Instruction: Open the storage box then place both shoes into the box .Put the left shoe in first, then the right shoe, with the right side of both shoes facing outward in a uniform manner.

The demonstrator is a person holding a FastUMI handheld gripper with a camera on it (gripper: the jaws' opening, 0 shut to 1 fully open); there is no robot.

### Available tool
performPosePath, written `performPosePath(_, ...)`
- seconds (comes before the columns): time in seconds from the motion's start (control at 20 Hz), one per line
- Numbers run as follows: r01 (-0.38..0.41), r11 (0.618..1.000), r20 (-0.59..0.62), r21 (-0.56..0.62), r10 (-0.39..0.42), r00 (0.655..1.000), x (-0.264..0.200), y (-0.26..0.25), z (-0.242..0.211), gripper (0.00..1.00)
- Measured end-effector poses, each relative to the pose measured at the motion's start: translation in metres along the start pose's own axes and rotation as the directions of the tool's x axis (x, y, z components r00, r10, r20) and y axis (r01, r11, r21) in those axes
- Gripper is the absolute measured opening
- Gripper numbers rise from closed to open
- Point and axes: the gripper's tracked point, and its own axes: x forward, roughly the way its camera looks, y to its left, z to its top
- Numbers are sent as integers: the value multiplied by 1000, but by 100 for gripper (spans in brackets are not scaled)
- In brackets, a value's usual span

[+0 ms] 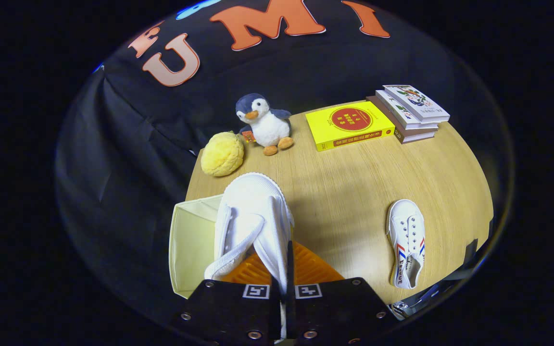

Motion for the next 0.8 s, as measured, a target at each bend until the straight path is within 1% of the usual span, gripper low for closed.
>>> performPosePath(0.15, -23, 999, -3, -30, 23, 1000, 6, 32, -2, 5)
performPosePath(0.4, -20, 998, -59, -66, 16, 998, 35, 82, -21, 5)
performPosePath(0.55, 3, 997, -101, -80, -11, 995, 51, 98, -37, 5)
performPosePath(0.8, 59, 993, -163, -100, -75, 984, 91, 118, -58, 5)
